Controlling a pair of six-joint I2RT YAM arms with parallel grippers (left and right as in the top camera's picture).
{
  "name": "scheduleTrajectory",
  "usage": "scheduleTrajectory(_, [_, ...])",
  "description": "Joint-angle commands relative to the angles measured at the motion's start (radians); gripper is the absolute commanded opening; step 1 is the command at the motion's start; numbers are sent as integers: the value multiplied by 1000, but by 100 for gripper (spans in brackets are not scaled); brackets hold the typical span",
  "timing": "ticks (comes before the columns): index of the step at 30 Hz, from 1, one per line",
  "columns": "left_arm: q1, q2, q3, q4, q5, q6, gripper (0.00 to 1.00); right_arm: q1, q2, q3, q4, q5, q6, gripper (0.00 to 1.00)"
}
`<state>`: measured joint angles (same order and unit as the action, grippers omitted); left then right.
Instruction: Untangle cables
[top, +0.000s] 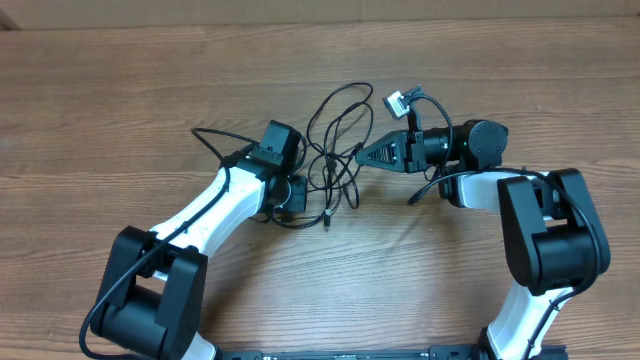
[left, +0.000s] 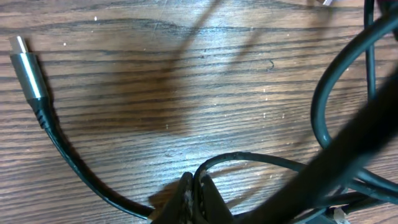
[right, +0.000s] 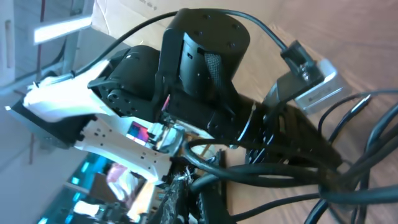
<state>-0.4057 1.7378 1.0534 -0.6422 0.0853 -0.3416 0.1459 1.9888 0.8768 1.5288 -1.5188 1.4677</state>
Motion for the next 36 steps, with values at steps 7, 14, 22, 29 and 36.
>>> scheduleTrajectory(7, [0,-2,-11,-7,26,13,4,-44,-277,9,55,42,265,4])
scheduleTrajectory(14, [1,-348,-11,17,395,196,4,-159,-326,9,-63,64,276,4])
scheduleTrajectory(22, [1,-583,-11,-158,158,142,4,-181,-326,-2,-409,48,18,4])
scheduleTrajectory(29, [0,-398,-16,-204,230,102,4,-91,-326,-21,-1421,416,-757,20])
scheduleTrajectory(36, [24,-273,-16,-264,120,98,4,58,-326,-21,-1722,552,-972,24])
